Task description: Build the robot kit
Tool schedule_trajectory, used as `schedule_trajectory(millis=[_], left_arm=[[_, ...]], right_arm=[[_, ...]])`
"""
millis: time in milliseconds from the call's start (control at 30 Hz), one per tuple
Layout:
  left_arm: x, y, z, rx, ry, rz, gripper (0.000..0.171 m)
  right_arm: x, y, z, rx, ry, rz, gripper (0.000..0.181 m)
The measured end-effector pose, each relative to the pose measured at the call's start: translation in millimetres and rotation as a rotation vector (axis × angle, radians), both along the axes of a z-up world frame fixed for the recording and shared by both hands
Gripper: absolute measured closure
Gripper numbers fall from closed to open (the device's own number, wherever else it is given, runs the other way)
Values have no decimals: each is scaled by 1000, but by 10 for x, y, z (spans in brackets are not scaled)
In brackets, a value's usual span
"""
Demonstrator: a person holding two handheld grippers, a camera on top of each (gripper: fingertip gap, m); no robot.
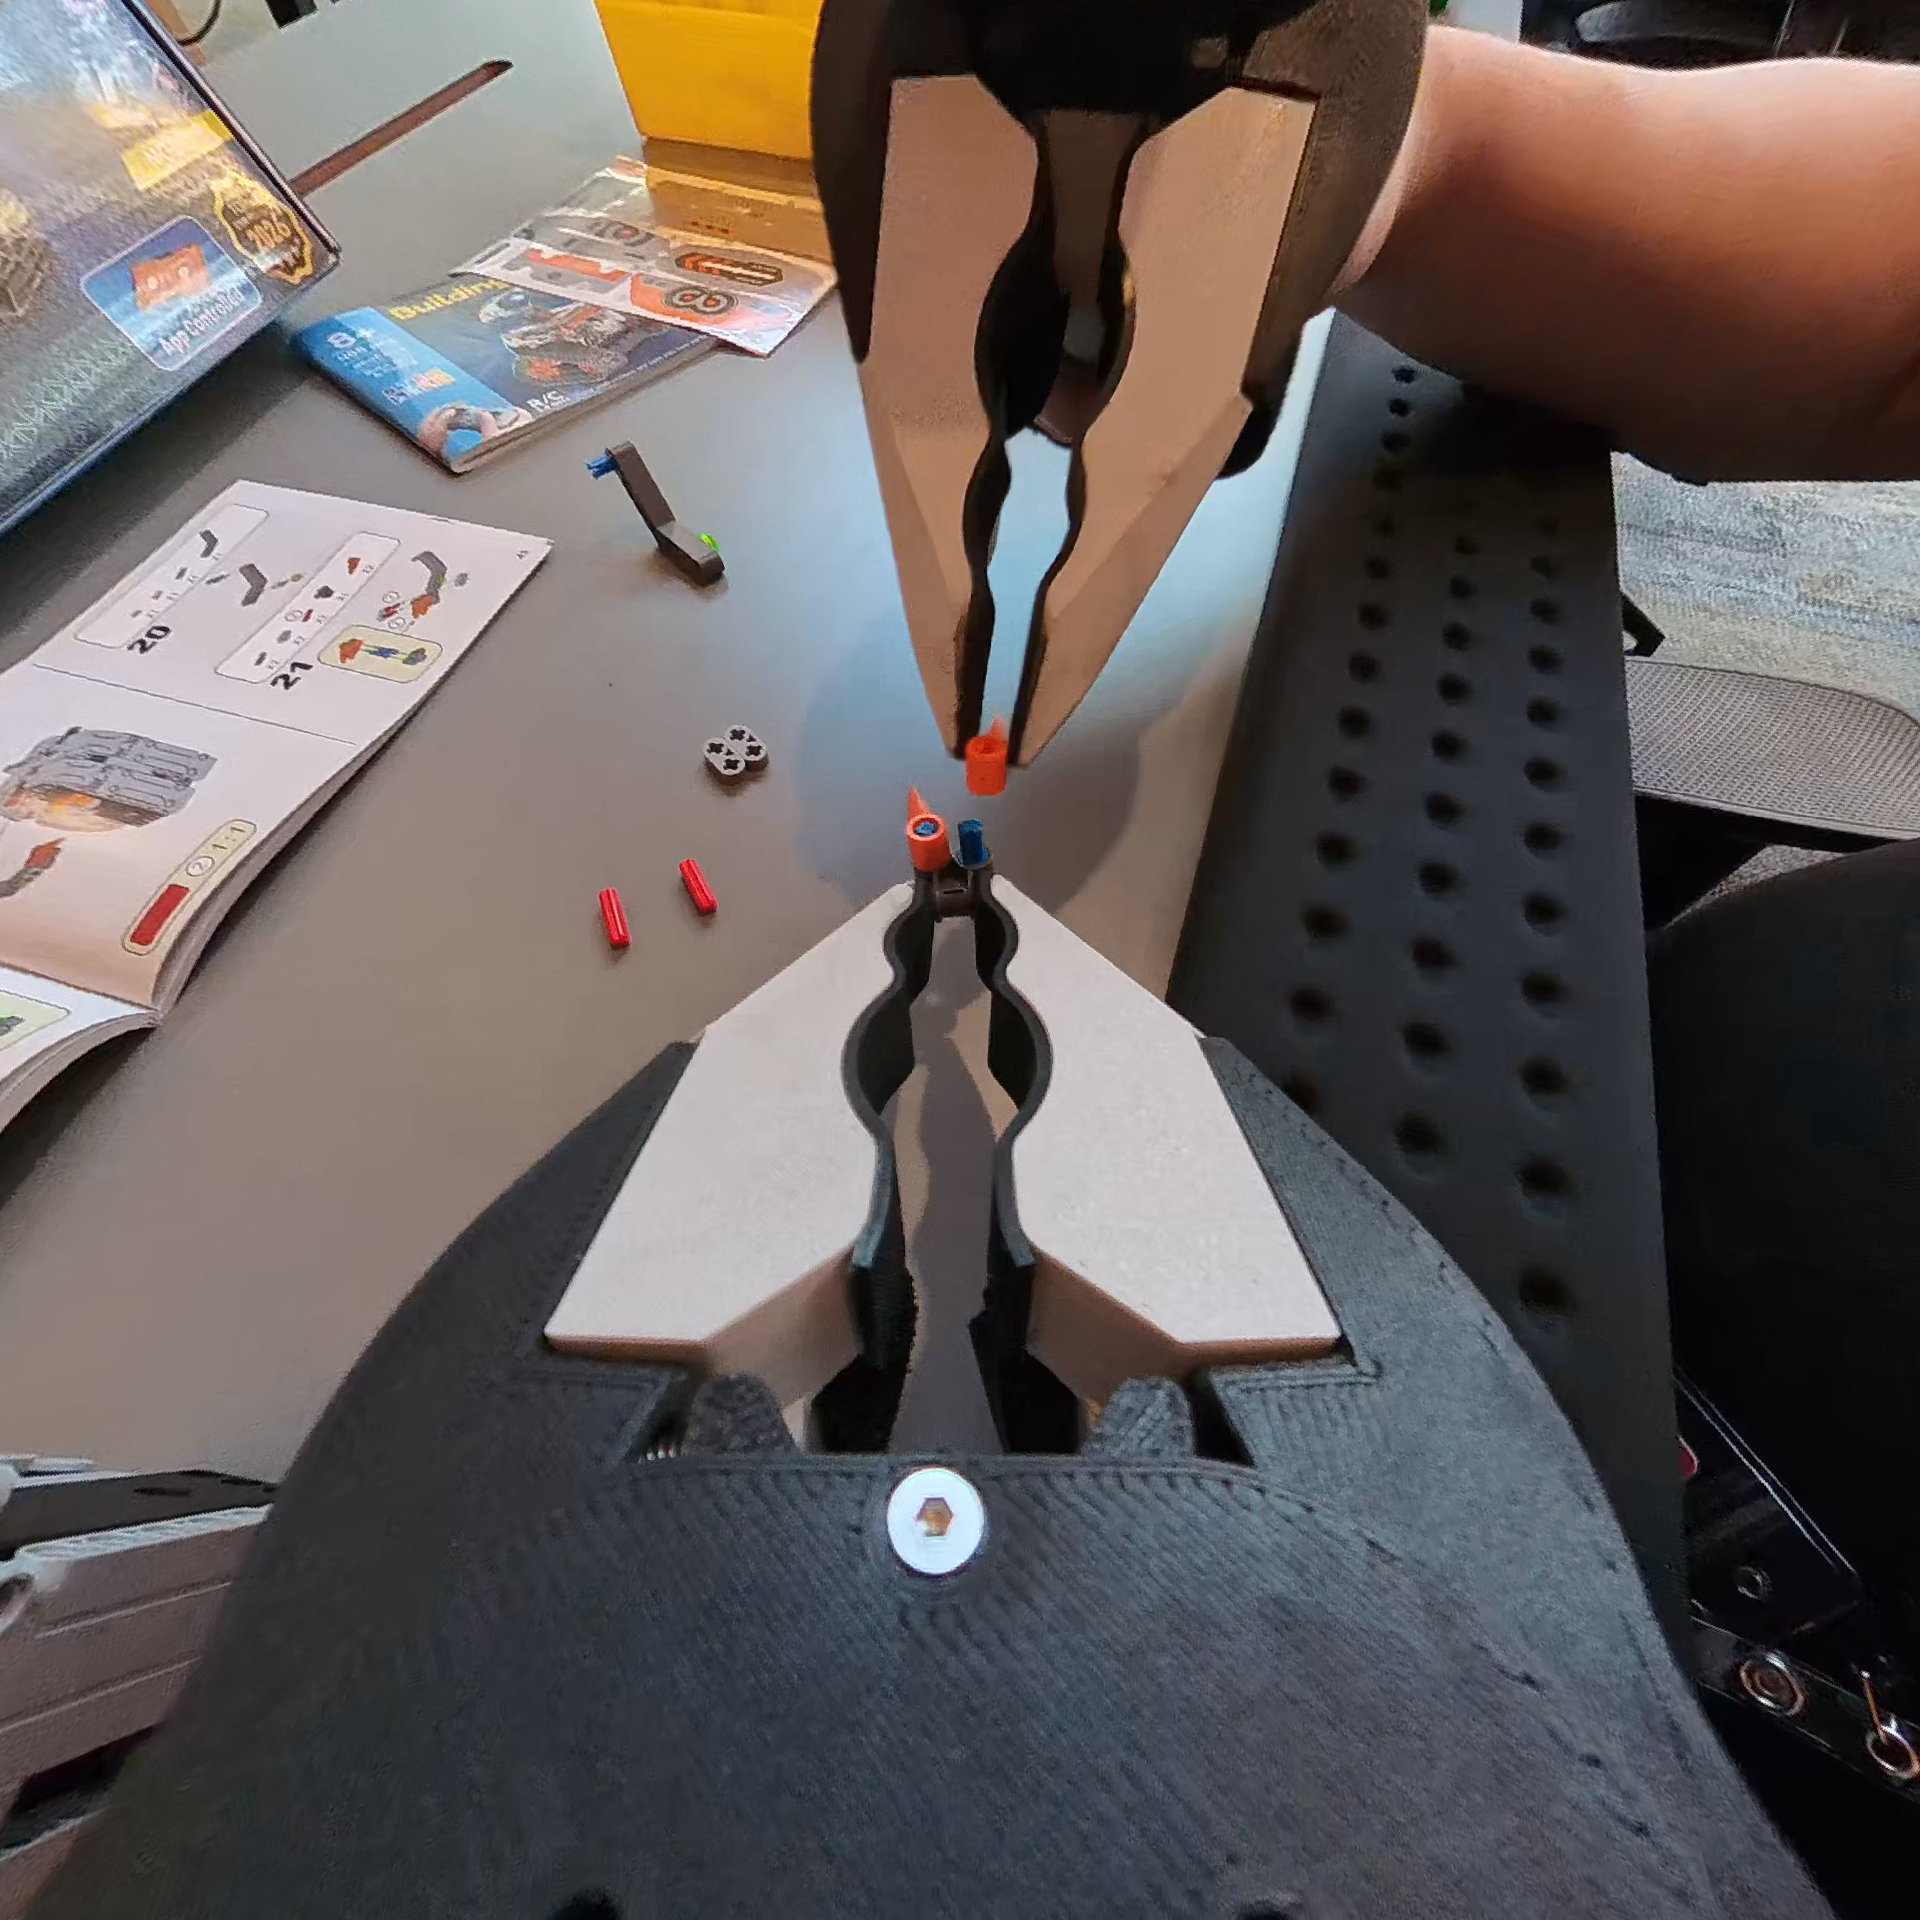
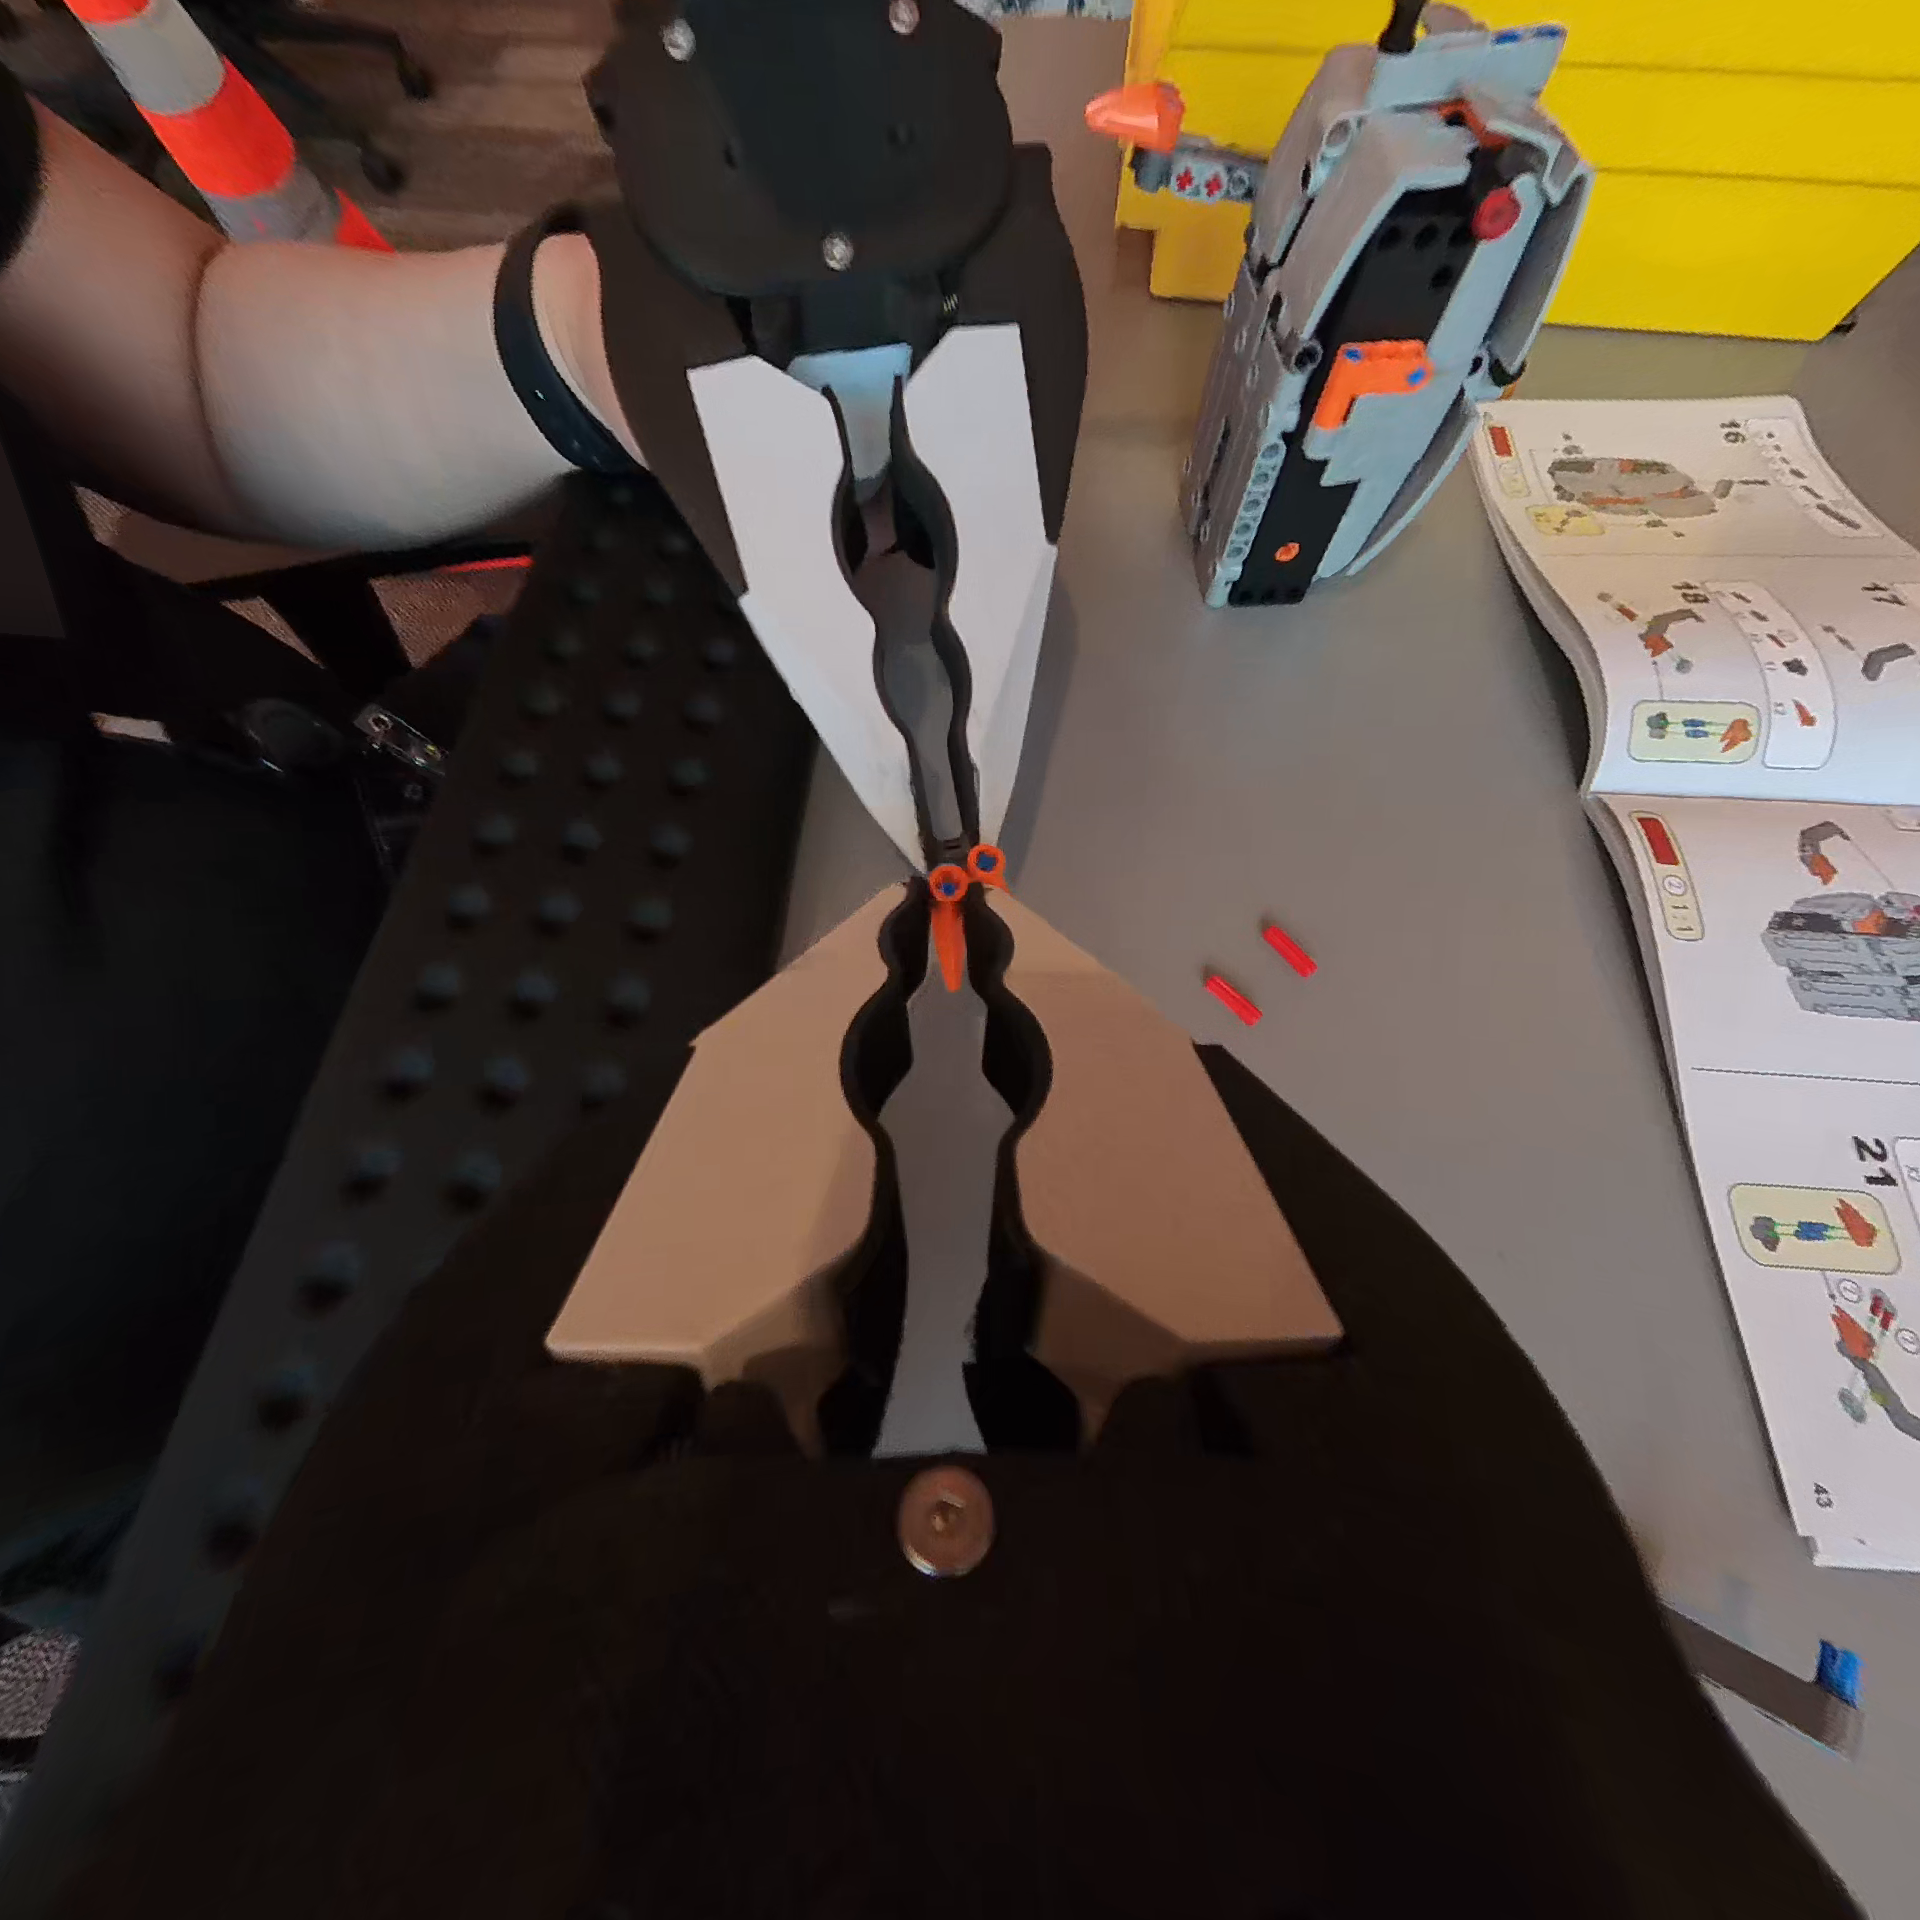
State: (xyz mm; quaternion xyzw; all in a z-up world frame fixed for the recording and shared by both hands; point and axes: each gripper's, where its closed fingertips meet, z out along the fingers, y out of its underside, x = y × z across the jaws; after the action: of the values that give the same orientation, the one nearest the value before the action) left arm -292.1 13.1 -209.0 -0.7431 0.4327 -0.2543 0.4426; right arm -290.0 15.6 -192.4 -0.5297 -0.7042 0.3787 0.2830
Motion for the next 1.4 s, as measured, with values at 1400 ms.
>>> schedule_trajectory(millis=[1400], left_arm=[[-182,158,57,53,38,154,166]], right_arm=[[-221,139,-35,-102,-15,-432,175]])
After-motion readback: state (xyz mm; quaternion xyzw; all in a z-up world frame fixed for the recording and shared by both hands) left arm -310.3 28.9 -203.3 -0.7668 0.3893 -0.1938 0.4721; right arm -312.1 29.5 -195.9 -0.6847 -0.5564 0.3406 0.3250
